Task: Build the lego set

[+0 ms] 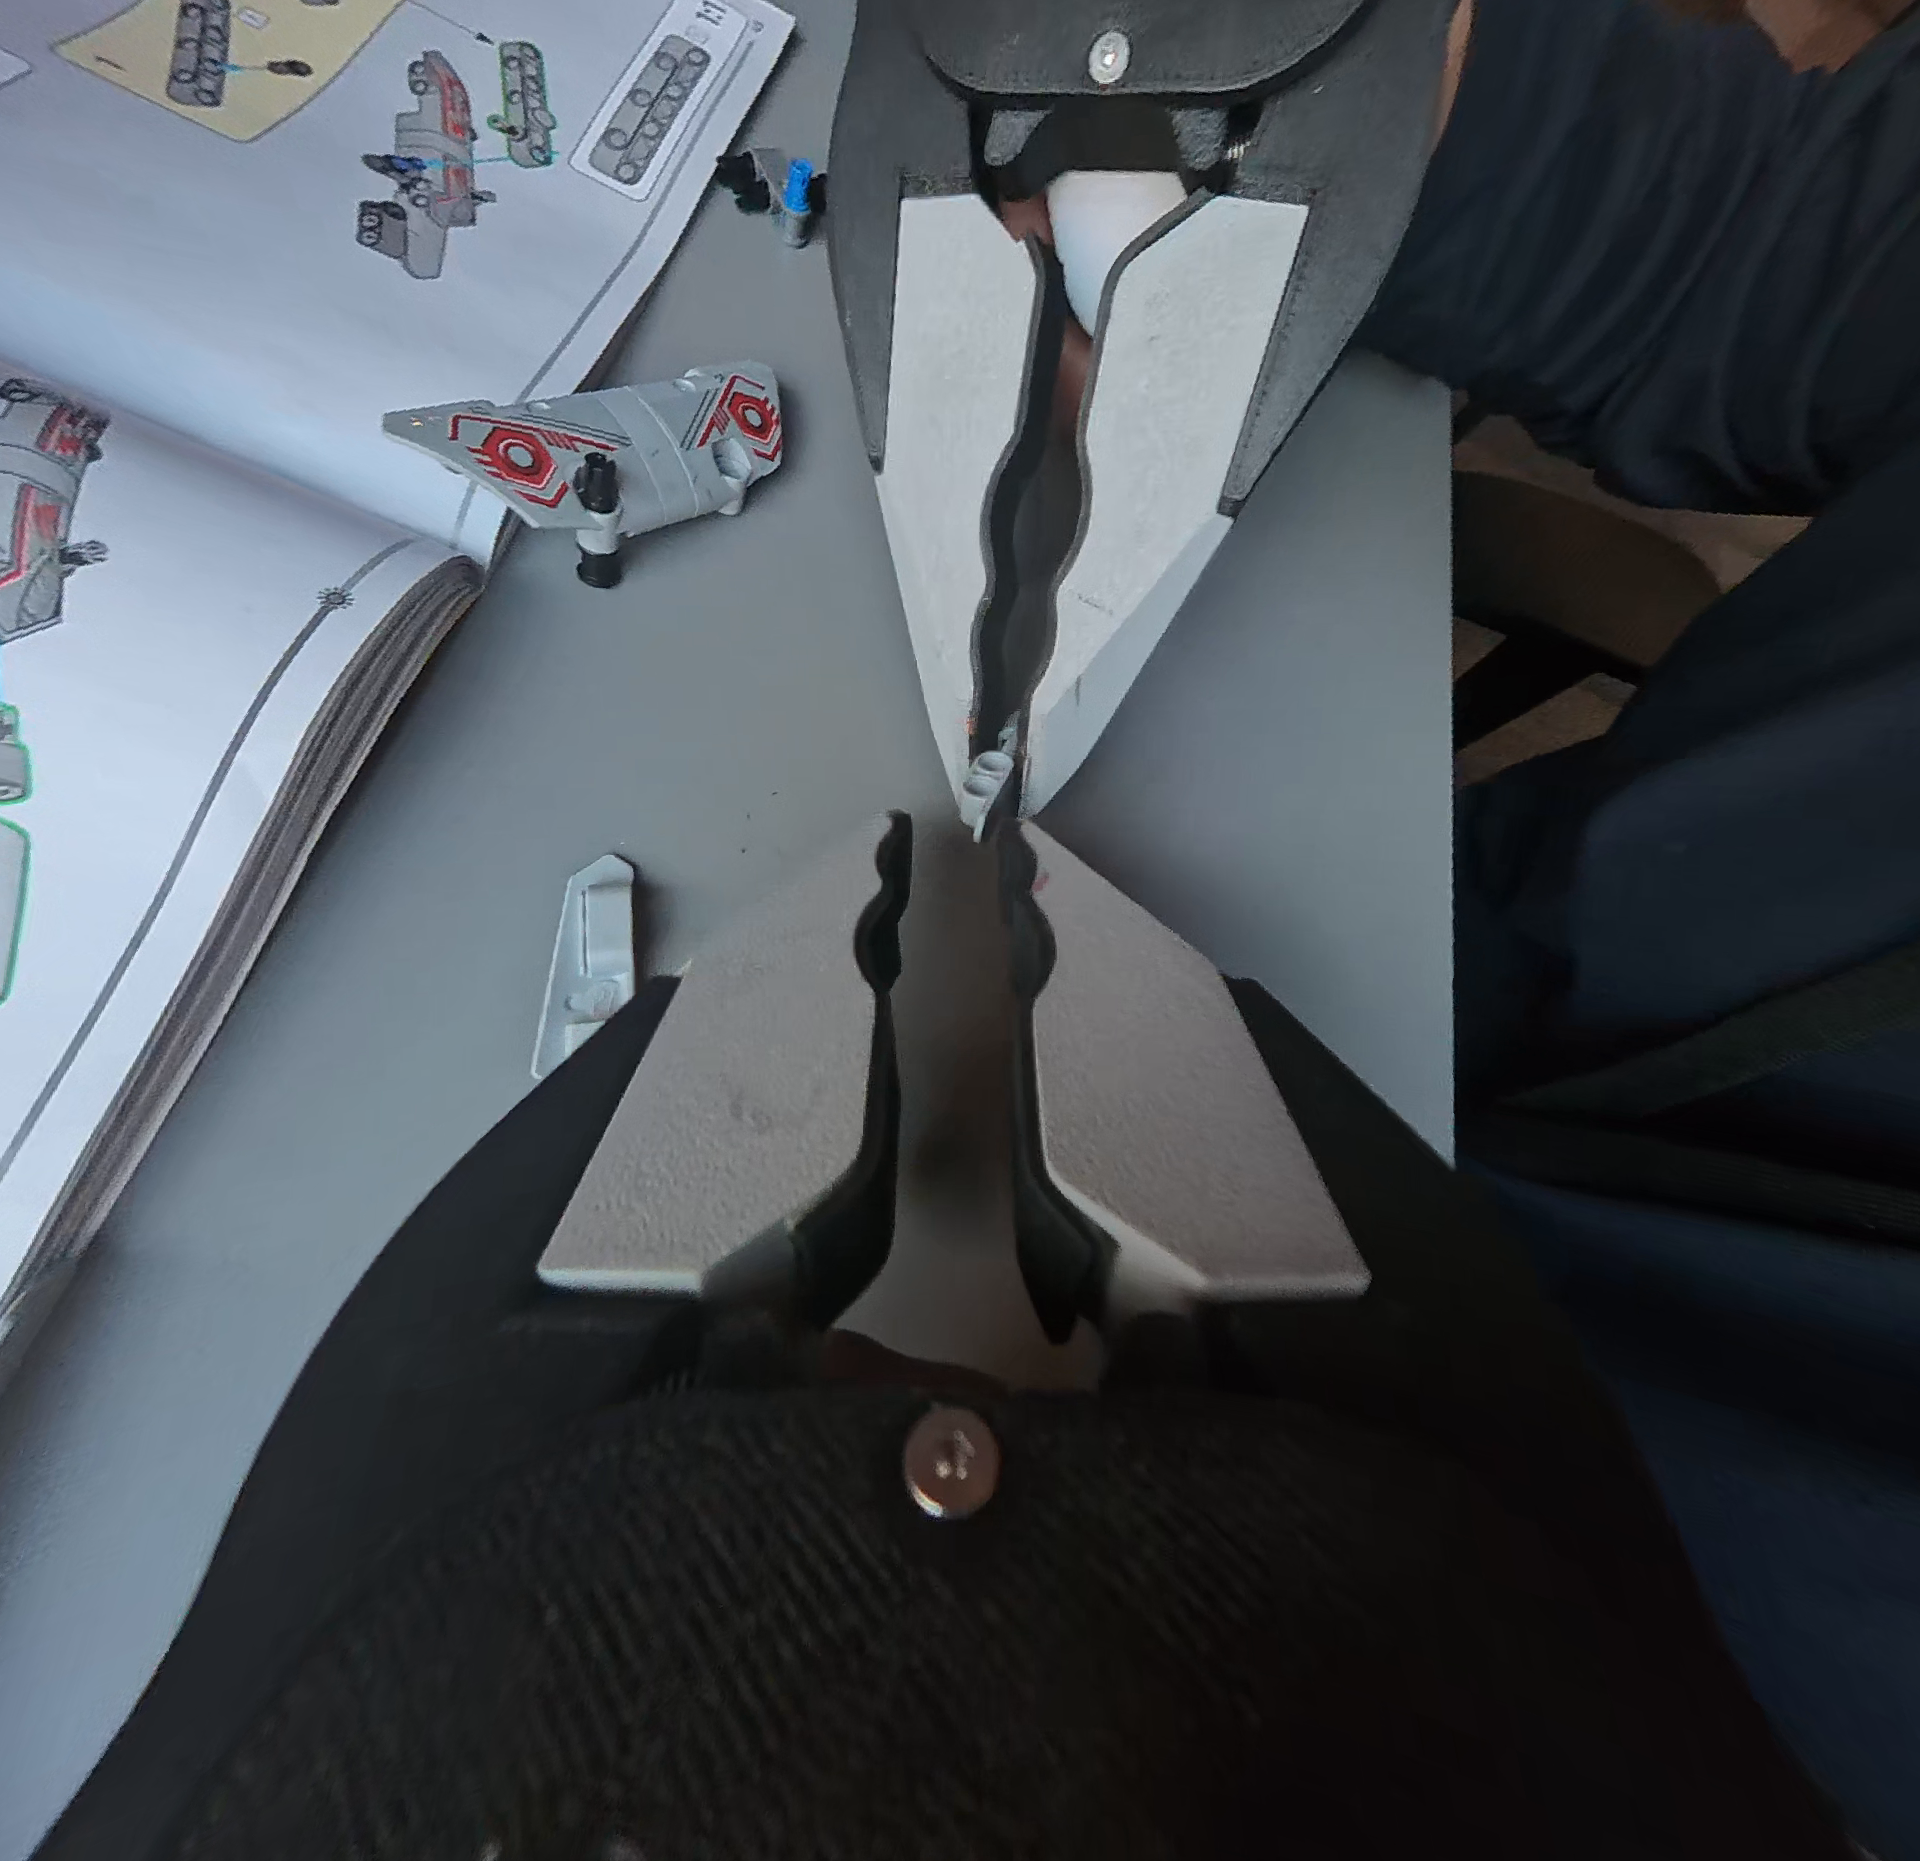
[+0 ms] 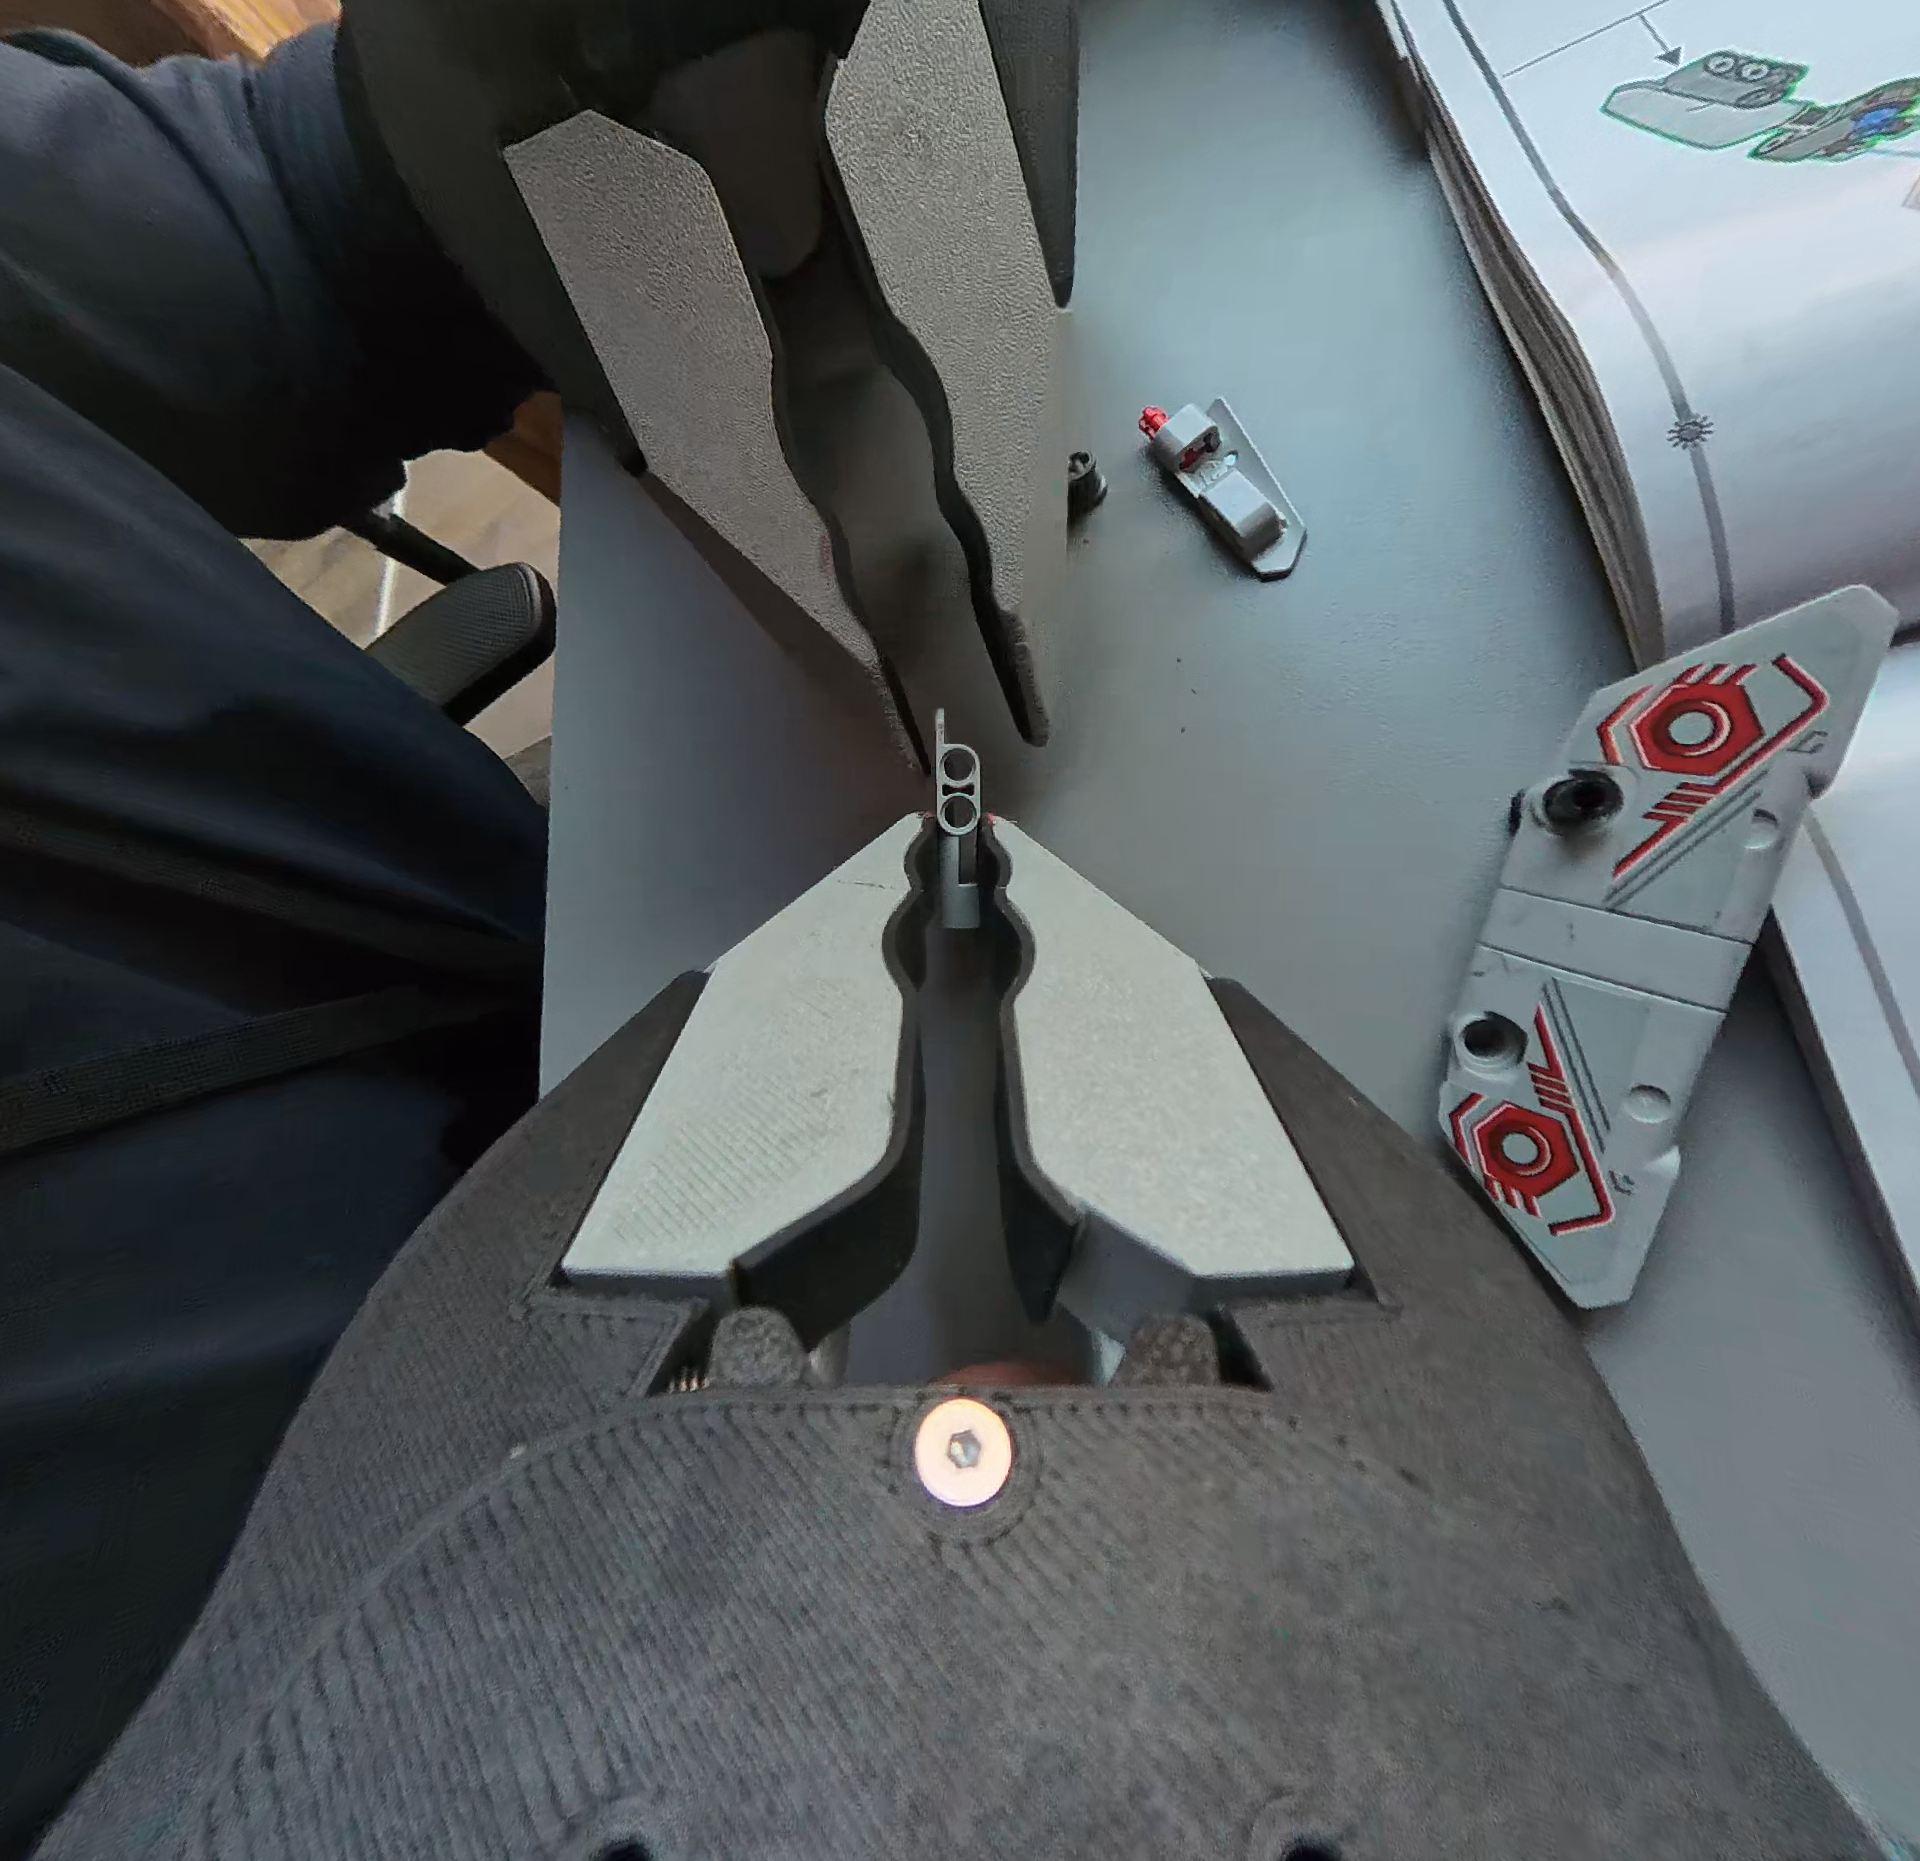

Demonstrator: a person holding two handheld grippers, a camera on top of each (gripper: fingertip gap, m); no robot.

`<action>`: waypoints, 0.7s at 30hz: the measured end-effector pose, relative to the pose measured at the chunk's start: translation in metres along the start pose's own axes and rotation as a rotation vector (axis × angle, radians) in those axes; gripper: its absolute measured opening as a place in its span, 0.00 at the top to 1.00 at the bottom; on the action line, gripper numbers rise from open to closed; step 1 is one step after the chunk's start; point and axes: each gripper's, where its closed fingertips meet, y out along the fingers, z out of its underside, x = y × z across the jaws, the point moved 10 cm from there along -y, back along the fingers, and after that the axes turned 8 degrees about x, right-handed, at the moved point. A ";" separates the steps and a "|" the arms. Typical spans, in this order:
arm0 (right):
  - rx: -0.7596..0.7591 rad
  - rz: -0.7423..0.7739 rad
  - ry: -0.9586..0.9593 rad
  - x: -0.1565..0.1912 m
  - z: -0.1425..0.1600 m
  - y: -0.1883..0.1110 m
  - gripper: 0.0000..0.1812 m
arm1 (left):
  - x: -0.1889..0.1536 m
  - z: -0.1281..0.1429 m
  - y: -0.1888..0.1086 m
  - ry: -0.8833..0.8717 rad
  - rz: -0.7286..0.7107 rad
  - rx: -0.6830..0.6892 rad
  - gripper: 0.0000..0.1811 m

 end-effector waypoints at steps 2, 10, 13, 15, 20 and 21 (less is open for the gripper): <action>-0.003 -0.005 -0.006 0.001 -0.001 0.000 0.98 | -0.001 0.001 0.002 0.004 -0.003 0.014 0.90; 0.013 0.006 -0.016 0.002 0.000 0.001 0.98 | 0.000 0.002 -0.013 0.048 -0.051 0.028 0.96; -0.003 0.046 -0.010 0.000 0.000 -0.005 0.98 | 0.010 -0.002 -0.046 0.016 -0.197 -0.088 0.89; -0.025 0.051 -0.003 -0.001 -0.001 -0.010 0.98 | 0.020 -0.001 -0.060 -0.013 -0.333 -0.126 0.89; -0.024 0.060 -0.003 -0.001 -0.002 -0.012 0.98 | 0.026 0.003 -0.048 -0.039 -0.356 -0.047 0.89; -0.015 0.062 -0.004 -0.001 -0.001 -0.011 0.98 | 0.026 0.004 -0.044 -0.032 -0.361 -0.027 0.89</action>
